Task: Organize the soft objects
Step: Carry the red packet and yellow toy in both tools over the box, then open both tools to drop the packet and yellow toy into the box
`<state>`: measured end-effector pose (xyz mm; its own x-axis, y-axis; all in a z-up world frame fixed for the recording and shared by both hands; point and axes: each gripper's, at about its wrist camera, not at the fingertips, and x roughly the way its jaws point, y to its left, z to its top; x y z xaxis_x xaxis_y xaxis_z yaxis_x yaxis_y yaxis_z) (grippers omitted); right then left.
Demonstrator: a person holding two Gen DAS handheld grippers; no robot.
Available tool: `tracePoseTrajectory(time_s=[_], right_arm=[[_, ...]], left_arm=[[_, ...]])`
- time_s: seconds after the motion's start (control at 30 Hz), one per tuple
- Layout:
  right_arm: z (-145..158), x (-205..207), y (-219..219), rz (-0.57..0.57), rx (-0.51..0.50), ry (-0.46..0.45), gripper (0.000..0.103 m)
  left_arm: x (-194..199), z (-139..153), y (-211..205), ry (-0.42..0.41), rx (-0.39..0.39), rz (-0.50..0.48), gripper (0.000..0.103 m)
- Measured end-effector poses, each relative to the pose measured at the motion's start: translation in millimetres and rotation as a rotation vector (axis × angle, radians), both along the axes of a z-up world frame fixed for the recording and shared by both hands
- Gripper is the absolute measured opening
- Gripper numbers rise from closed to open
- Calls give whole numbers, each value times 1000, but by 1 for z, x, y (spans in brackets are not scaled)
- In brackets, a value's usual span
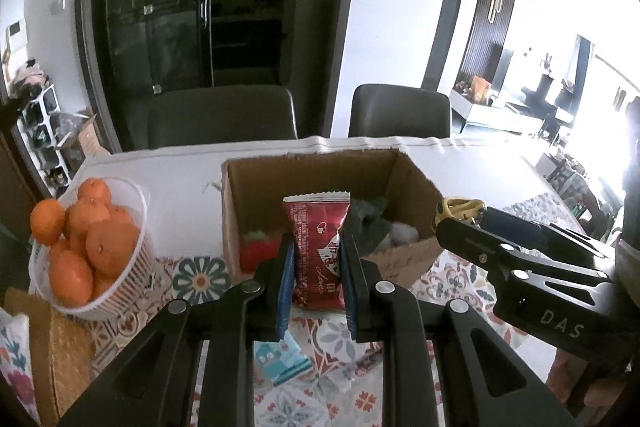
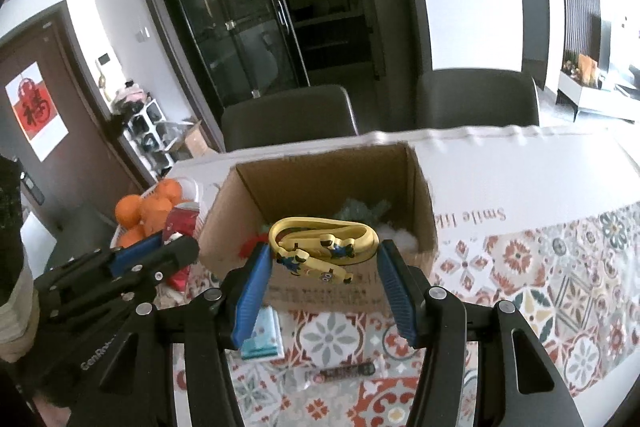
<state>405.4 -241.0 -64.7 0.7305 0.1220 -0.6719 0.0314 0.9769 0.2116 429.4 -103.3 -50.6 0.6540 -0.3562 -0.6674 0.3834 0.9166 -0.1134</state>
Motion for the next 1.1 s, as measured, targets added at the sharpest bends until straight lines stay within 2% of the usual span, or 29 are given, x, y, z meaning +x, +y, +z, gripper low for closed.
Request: tracePoseTrajectory(time_s=[0.17, 0.43, 0.97, 1.0, 1.03, 1.1], right_arm=[[10, 14, -4, 7, 1, -16, 56], [12, 42, -12, 22, 0, 10, 56], [-11, 95, -25, 39, -21, 117, 59], [-12, 97, -26, 37, -19, 123, 60], [-14, 100, -28, 33, -16, 129, 60], [-18, 103, -30, 31, -7, 141, 60]], left_arm=[[14, 12, -5, -8, -6, -9, 22], [40, 20, -14, 9, 2, -14, 22], [97, -2, -30, 118, 41, -13, 24], [98, -4, -30, 122, 44, -14, 31], [100, -5, -30, 125, 48, -12, 44], [104, -7, -31, 131, 59, 1, 54]])
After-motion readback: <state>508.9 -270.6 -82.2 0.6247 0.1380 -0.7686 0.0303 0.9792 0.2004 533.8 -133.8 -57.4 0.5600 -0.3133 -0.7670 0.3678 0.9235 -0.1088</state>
